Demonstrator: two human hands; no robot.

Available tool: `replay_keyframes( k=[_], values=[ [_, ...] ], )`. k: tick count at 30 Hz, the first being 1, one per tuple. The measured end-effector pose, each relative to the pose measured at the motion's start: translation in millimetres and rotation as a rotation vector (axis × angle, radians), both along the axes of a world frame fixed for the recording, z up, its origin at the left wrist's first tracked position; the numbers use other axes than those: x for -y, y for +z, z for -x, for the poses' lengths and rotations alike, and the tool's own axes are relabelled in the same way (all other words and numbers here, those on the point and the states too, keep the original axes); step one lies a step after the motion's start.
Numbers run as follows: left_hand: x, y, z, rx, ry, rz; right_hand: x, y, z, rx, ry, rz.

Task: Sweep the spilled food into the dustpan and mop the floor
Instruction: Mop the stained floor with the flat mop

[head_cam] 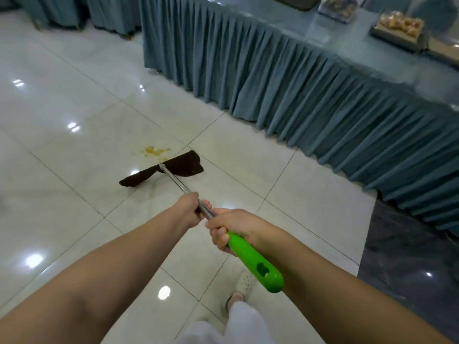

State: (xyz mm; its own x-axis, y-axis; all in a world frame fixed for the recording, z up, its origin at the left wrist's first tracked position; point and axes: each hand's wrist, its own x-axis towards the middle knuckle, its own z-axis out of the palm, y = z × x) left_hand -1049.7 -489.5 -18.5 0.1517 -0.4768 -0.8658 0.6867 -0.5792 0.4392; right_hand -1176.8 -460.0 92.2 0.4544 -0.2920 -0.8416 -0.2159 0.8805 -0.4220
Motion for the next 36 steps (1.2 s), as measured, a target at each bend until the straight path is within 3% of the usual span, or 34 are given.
replay_keyframes(
  k=[19, 36],
  values=[
    [144, -13, -12, -0.035, 0.121, -0.163, 178, -8, -31, -0.109, 0.003, -0.273],
    [274, -17, -139, -0.023, 0.107, -0.230, 310, -23, -152, -0.032, 0.039, -0.324]
  ],
)
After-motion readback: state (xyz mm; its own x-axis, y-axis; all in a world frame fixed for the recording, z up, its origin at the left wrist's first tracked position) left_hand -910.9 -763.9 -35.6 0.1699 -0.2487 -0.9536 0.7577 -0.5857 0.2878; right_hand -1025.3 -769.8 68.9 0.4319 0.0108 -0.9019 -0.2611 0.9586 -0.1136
